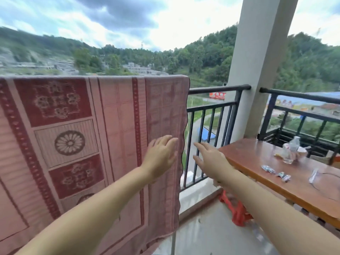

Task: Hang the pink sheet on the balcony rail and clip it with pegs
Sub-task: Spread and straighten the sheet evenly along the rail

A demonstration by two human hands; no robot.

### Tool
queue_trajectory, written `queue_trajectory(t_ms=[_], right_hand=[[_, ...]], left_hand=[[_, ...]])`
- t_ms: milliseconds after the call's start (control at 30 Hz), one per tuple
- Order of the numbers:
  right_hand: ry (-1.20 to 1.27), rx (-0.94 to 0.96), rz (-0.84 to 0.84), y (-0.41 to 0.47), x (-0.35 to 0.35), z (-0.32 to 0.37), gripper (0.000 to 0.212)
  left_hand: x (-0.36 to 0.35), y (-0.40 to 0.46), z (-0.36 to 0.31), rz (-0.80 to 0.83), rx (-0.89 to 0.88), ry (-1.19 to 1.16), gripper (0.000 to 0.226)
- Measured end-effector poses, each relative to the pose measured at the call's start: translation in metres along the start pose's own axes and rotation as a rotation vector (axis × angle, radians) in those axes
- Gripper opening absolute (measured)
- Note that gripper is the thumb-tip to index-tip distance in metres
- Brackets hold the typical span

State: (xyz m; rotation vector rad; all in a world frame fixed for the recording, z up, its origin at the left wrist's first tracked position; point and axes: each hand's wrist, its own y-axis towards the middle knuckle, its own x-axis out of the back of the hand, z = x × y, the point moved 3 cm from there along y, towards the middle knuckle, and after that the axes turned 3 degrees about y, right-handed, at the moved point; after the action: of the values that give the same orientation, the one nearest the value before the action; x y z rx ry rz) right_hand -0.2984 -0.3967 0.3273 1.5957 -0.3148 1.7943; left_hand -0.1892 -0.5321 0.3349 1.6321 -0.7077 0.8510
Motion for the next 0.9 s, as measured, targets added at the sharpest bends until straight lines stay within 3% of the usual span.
queue_trajectory(t_ms=[200, 333, 467, 633, 900], right_hand=[[0.438, 0.068, -0.097, 0.151, 0.008, -0.043, 0.043], [0.841, 0.096, -0.132, 0.239, 0.030, -0.067, 0.035], [1.257, 0.187, 0.256, 0.304, 0.040, -0.060, 0.028], [1.568, 0.452, 0.741, 0.344, 0.019, -0.034, 0.032], [1.534, 0.847, 1.270, 0.364, -0.023, -0.025, 0.031]], left_hand=[[-0.026, 0.124, 0.009, -0.261, 0.004, -0.125, 0.052], [-0.041, 0.213, 0.017, -0.559, 0.000, 0.111, 0.058], [-0.046, 0.252, 0.026, -0.633, 0.191, 0.386, 0.068], [-0.052, 0.259, 0.019, -0.738, 0.311, 0.481, 0.066], [-0.056, 0.267, 0.003, -0.935, 0.402, 0.501, 0.034]])
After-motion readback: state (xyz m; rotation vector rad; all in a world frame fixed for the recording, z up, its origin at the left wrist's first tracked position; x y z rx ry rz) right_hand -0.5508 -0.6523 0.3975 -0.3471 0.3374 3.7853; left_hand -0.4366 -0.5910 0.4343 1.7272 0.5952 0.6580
